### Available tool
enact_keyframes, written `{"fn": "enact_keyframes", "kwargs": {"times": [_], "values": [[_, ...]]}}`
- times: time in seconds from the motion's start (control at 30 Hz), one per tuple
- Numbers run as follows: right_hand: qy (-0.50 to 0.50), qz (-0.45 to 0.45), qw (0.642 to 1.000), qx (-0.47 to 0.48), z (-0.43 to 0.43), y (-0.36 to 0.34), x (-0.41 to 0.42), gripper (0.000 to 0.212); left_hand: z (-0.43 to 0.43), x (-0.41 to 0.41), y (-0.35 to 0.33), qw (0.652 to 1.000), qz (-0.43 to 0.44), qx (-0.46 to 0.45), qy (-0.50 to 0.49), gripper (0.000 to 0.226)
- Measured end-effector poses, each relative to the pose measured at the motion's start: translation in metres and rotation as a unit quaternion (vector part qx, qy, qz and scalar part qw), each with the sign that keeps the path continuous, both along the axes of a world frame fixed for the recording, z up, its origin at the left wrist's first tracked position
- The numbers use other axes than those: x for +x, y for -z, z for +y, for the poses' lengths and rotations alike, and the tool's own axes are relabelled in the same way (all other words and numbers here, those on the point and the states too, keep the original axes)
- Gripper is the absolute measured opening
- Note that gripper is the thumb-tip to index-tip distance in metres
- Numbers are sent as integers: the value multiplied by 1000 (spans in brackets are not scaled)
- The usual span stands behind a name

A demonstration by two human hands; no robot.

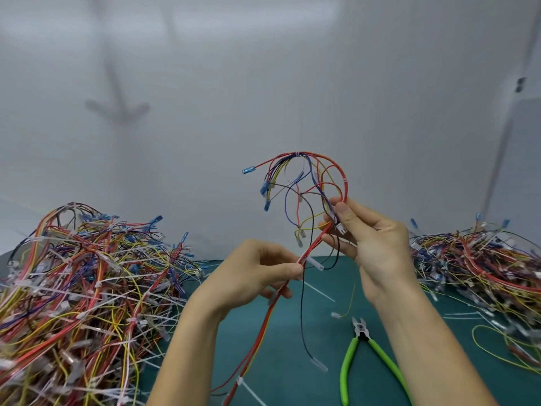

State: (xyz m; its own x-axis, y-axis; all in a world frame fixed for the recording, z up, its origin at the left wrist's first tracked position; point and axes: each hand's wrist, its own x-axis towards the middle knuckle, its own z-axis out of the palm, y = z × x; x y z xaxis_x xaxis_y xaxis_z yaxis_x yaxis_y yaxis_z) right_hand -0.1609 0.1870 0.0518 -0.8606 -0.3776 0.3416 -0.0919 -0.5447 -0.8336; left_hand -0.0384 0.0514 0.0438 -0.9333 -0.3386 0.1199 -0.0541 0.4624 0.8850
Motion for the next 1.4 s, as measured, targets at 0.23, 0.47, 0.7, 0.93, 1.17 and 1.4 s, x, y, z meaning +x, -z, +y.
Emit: {"fn": "enact_keyframes", "kwargs": {"times": [0.23,0.47,0.7,0.93,1.17,1.4], "values": [[22,-12,1000,-19,3,0,-5,23,-4,-2,4,999,-2,-33,-10,14],[53,-31,997,-56,9,-3,-11,13,-18,3,13,983,-103,-145,-35,12],[81,-23,994,-70,10,-5,-12,11,-28,11,15,961,-164,-191,-117,46],[93,1,993,-70,8,-7,-7,16,-21,3,12,950,-76,-204,-225,53],[67,-1,996,-60,3,-4,-2,11,-22,-2,16,960,58,-34,-271,45],[52,17,997,-54,3,-4,0,13,-15,3,0,955,163,122,-214,29]]}}
